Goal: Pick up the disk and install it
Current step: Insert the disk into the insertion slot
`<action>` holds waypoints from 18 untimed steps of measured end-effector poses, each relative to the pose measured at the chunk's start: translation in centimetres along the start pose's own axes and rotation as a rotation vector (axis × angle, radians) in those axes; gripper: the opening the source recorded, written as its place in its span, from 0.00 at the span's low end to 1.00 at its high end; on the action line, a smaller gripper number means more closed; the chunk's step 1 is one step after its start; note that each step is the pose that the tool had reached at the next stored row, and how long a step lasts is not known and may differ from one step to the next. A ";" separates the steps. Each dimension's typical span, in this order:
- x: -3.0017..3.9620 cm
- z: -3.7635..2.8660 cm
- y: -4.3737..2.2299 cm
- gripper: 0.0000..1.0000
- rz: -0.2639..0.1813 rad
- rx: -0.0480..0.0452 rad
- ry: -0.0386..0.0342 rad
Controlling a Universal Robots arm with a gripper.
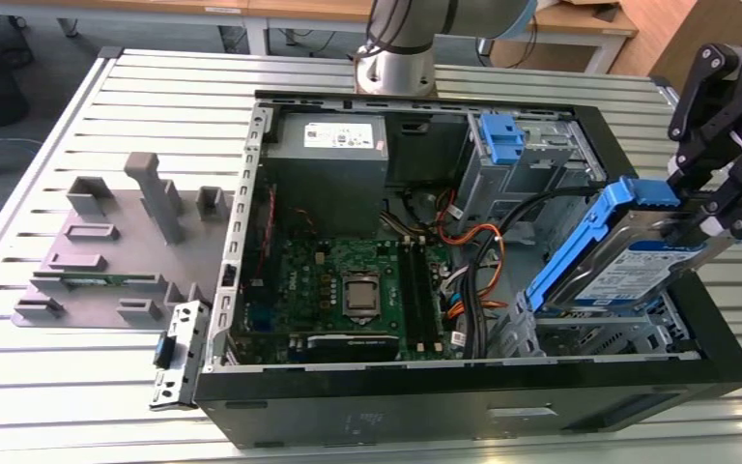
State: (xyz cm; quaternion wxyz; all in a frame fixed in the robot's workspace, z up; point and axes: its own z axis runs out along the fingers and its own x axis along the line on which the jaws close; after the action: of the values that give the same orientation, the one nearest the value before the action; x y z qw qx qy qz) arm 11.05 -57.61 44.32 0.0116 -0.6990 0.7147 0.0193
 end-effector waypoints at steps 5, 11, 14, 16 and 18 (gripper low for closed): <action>0.02 0.47 -0.01 0.35 0.000 0.0000 0.0000; 0.05 1.16 -0.01 0.35 0.000 0.0000 -0.0001; 0.07 1.54 -0.02 0.35 0.000 0.0000 0.0001; 0.08 1.82 -0.02 0.35 0.000 0.0000 0.0000; 0.09 2.10 -0.02 0.35 0.000 0.0000 0.0000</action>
State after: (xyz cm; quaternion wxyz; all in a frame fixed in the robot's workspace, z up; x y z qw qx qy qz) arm 11.05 -57.60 42.22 0.0116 -0.6990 0.7147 0.0193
